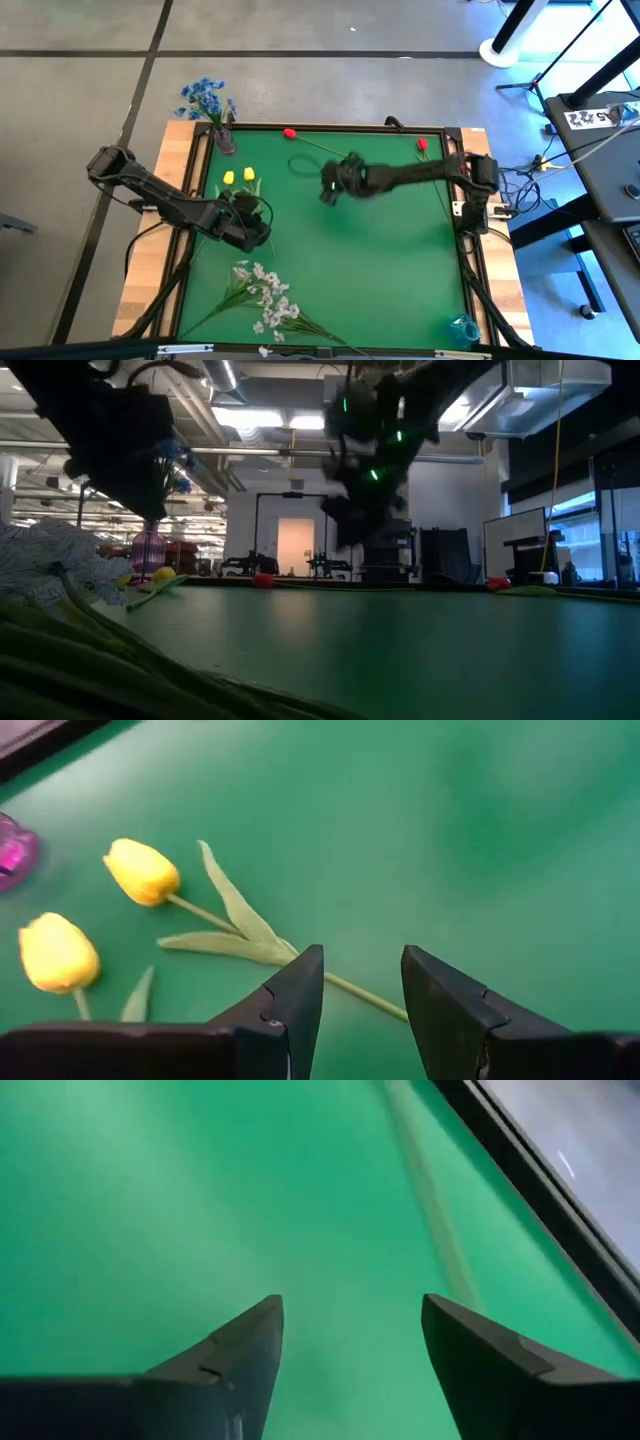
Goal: Sort flowers into vase by color
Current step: Put the left red into flower the purple vase
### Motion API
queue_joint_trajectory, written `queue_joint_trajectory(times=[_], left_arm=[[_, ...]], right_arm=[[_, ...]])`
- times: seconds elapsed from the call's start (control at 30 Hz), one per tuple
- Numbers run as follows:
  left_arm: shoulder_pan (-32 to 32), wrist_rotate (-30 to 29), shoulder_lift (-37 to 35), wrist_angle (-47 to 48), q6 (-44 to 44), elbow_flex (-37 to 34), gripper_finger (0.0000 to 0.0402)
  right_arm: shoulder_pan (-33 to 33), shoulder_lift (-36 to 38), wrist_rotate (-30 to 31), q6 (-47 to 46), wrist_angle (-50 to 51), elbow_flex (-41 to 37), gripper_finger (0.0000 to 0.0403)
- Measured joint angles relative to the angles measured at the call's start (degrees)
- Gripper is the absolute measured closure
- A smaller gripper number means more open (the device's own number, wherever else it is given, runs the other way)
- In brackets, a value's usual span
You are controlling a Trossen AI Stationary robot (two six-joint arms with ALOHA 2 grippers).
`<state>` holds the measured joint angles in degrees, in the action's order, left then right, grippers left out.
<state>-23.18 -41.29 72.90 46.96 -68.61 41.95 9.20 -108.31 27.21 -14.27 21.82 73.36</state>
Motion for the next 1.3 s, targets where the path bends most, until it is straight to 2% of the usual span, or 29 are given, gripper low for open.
queue_joint_trajectory(times=[0.17,0.27,0.33,0.5,0.63,0.8,1.0,1.13,1.3], left_arm=[[-4.7,-2.1,0.0,-0.2,-3.4,0.0,0.0269],[-7.5,-4.0,0.0,-0.1,-6.4,0.0,0.0269],[-9.2,-5.7,0.0,-0.2,-8.0,0.0,0.0269],[-11.9,-8.6,0.0,-0.4,-11.5,0.0,0.0269],[-13.2,-8.6,0.0,-0.5,-13.5,0.0,0.0269],[-13.8,-8.6,0.0,-0.7,-14.0,0.0,0.0269],[-13.8,-9.2,0.0,-1.1,-13.9,0.0,0.027],[-13.8,-7.0,-0.1,-2.3,-12.1,0.0,0.027],[-11.8,0.1,-1.8,-2.9,-5.7,0.0,0.027]], right_arm=[[10.4,-0.7,-4.7,1.1,9.4,0.0,0.0177],[14.5,-0.7,-10.4,1.7,14.8,0.0,0.0178],[16.5,-0.7,-11.8,3.0,16.3,0.0,0.0178],[18.4,-0.7,-14.7,7.2,14.6,0.0,0.0178],[19.3,-1.3,-11.8,10.2,14.3,0.0,0.0178],[20.7,-3.6,-17.6,11.2,15.0,0.1,0.0178],[21.2,-7.0,-17.8,10.4,16.1,0.4,0.0183],[21.2,-7.7,-19.3,10.0,16.2,0.4,0.022],[21.2,-7.8,-22.4,9.8,16.0,0.4,0.0313]])
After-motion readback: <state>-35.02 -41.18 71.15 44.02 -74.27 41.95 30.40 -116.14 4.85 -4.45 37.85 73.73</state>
